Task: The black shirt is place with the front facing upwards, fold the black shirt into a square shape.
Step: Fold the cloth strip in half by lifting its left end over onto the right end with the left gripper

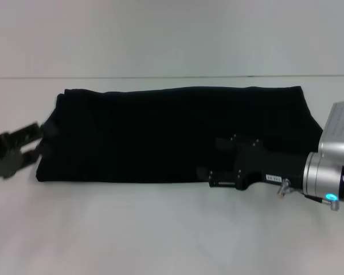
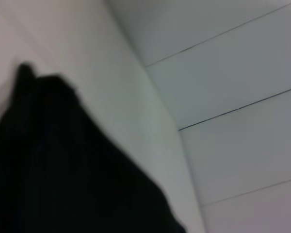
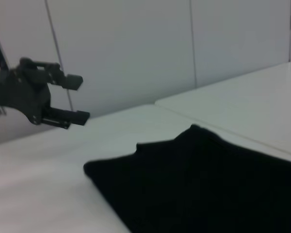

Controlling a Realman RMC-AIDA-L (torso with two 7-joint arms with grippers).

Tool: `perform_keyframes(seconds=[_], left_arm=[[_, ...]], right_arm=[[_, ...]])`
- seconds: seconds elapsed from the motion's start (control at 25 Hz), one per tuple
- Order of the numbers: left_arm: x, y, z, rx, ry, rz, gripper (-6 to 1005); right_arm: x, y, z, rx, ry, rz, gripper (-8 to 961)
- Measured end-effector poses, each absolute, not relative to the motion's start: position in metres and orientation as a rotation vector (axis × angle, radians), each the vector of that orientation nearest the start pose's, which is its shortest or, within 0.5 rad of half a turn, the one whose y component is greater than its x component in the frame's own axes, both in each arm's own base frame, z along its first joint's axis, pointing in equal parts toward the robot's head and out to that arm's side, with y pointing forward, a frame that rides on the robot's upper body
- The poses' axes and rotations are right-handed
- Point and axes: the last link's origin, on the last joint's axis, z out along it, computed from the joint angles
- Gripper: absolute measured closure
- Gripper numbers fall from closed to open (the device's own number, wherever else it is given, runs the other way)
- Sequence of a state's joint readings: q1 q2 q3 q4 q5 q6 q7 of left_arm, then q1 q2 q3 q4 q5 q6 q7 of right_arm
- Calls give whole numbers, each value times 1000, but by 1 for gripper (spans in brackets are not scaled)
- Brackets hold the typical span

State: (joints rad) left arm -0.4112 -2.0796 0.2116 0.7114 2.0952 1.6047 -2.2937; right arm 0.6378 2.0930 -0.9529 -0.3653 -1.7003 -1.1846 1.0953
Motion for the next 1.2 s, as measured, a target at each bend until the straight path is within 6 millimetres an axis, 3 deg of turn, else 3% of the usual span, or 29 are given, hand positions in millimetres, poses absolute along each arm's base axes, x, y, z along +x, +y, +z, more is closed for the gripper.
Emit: perform_keyframes(seconds=[0.32,0.64,1.2], left_arm=[[-355,278,55,1973,2491,1164,299],[-370,288,47,1745,2706,1187,301],[-377,297,45,1698,2815,1139,304]], right_arm=[[253,353,-71,-2651,470,572,9],[253,353,-73,-2658,452,551,10],[253,343,-82,-2744,386,499,9]])
